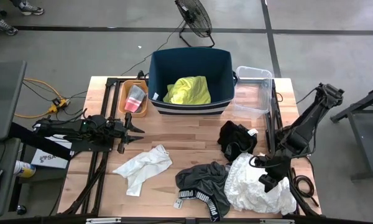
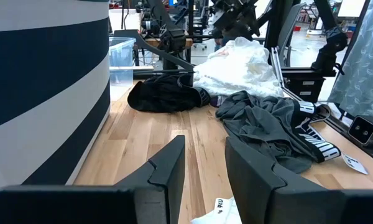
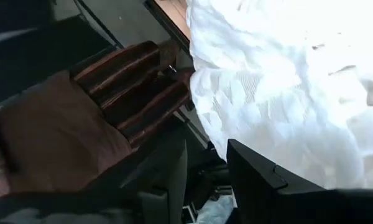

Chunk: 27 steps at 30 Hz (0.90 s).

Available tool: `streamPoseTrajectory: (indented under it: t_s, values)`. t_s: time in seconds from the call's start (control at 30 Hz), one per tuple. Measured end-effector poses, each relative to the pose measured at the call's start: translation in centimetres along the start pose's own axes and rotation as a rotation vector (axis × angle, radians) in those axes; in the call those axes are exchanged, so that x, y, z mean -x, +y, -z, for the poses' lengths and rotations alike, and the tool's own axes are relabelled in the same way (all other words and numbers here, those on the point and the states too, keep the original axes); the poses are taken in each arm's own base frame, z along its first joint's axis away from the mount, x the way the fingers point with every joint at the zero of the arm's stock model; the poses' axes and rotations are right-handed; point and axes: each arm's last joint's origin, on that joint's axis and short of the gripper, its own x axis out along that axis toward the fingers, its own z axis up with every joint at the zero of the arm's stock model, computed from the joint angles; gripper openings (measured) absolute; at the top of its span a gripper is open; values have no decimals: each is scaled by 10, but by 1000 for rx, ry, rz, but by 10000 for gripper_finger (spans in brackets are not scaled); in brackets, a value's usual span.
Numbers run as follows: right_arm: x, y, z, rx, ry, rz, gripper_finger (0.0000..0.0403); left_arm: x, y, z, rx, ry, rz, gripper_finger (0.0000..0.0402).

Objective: Pick & Place Cloths
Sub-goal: Put the white dress into the laundry organizer

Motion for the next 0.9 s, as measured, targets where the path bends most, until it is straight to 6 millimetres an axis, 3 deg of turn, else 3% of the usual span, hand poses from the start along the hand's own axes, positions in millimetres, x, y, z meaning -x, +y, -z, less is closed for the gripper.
streamPoseTrajectory:
  t_s: [0.1,0.23,0.5,0.67,0.9]
  values:
    - [-2,6,-1,-13,-3,0,99,0,0,0,0,0,0,113]
    - [2,35,7,105,-4,-13,81,0,0,0,0,0,0,113]
    - [9,77,20,291,-40,145,25,0,0,0,0,0,0,113]
    - [0,88,29,428,16,267,5,0,0,0,0,0,0,113]
    - [-31,86,31,557,125,380,4,0,0,0,0,0,0,113]
